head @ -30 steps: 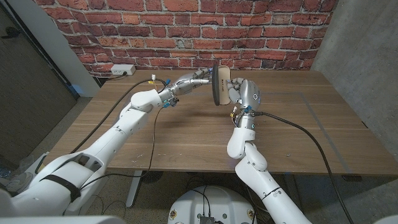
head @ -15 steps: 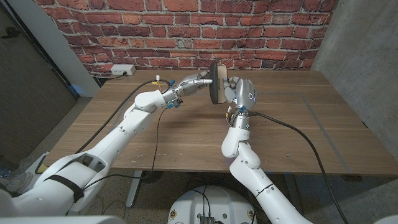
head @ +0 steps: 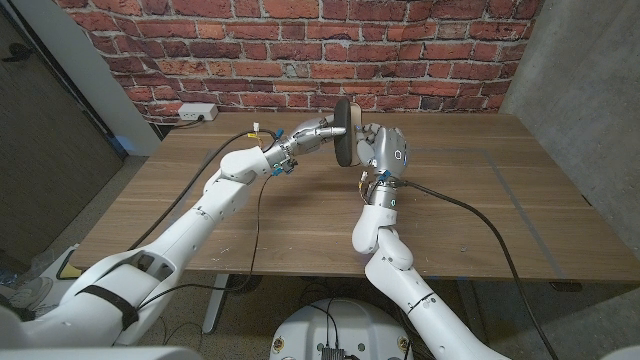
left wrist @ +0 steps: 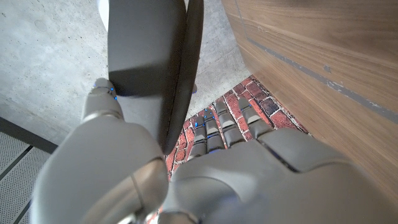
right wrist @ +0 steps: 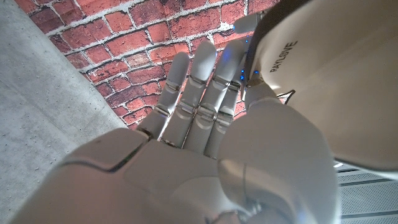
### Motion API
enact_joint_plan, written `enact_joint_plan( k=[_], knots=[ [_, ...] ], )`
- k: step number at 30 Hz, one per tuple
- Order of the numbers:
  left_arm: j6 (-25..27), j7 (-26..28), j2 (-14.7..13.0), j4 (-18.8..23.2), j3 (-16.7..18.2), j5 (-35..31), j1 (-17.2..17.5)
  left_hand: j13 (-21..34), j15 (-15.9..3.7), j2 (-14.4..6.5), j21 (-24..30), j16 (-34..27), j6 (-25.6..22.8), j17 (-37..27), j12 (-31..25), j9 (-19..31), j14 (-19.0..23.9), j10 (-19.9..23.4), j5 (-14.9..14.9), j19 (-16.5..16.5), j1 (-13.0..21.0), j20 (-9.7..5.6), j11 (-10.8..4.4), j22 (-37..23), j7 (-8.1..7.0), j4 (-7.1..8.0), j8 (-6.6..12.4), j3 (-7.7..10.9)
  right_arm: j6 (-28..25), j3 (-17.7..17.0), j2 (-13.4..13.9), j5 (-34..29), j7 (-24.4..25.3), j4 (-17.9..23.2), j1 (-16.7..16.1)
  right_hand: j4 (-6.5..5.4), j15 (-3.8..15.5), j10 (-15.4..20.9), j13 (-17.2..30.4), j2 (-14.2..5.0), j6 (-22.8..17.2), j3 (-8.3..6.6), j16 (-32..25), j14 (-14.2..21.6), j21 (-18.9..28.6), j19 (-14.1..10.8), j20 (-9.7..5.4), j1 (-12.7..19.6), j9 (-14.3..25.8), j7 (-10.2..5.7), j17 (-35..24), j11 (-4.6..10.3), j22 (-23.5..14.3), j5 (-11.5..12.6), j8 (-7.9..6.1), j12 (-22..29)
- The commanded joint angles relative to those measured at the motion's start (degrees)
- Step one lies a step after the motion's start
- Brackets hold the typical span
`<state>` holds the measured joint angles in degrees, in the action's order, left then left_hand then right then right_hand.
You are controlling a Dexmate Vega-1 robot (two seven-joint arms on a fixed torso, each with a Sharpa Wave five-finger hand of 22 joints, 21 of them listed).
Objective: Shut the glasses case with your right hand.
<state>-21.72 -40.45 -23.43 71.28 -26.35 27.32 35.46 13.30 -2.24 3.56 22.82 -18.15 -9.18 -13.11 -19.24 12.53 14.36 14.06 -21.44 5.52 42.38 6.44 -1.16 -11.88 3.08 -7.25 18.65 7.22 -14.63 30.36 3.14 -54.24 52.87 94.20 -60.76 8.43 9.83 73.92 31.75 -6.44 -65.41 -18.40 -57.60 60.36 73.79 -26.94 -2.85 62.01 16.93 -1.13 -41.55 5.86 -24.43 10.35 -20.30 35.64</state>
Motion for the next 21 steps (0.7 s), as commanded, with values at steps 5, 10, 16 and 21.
enact_joint_plan(
  k=[5,10,16,21],
  knots=[
    [3.22,-2.1,-0.04,-0.29,-0.01,2.02,-0.63,-0.47,-0.73,-1.88,2.05,-1.92,-5.67,0.34,-1.63,-0.35,6.94,7.28,2.14,4.05,-0.58,1.15,-0.01,-0.58,0.21,1.81,1.32,-0.58,-0.87,1.41,0.24,-0.79,2.88,-2.0,1.41,0.08,3.18,0.35,0.19,0.15,-0.77,-0.56,0.28,0.1,0.83,0.6,-4.09,0.24,0.27,-0.67,-0.08,0.37,0.5,0.21,0.03,-0.25],
    [3.35,-3.21,0.5,-1.76,0.04,3.14,-1.18,-0.91,-1.57,-2.78,2.97,-2.41,-11.07,0.79,-2.49,-0.69,10.21,12.37,3.62,5.45,-0.26,1.2,-0.64,-0.78,-0.12,2.08,2.66,-0.75,-1.49,1.87,0.47,-1.44,3.68,-2.55,1.86,0.06,3.18,0.34,0.17,0.16,-0.69,-0.53,0.19,0.11,1.19,0.8,-4.04,0.2,0.23,-0.57,-0.18,0.4,0.92,0.19,0.28,-0.39],
    [3.7,-3.91,1.12,-2.89,0.2,4.43,-1.52,-1.23,-2.63,-4.39,3.65,-2.74,-15.67,0.91,-2.88,-0.94,12.52,15.82,4.63,6.33,0.85,0.84,-1.61,-0.92,-0.86,2.03,3.79,-0.16,-2.21,2.24,0.32,-1.73,4.76,-3.04,2.28,-0.01,3.21,0.23,0.23,0.13,-0.65,-0.48,0.27,-0.03,1.39,1.19,-4.04,0.1,0.45,-0.78,-0.21,0.43,1.25,0.16,0.3,-0.5],
    [3.87,-3.61,1.08,-2.93,0.2,4.4,-1.62,-1.37,-2.45,-4.9,3.95,-2.72,-17.06,0.93,-2.88,-1.04,13.13,17.0,5.11,6.69,1.56,0.9,-1.71,-0.97,-0.6,1.82,4.0,0.13,-2.45,2.54,0.54,-1.78,4.83,-3.15,2.56,-0.09,3.2,0.18,0.32,0.15,-0.49,-0.34,0.33,-0.07,1.68,1.39,-4.0,-0.07,0.55,-1.13,-0.15,0.5,1.59,0.11,0.41,-0.58]
  ],
)
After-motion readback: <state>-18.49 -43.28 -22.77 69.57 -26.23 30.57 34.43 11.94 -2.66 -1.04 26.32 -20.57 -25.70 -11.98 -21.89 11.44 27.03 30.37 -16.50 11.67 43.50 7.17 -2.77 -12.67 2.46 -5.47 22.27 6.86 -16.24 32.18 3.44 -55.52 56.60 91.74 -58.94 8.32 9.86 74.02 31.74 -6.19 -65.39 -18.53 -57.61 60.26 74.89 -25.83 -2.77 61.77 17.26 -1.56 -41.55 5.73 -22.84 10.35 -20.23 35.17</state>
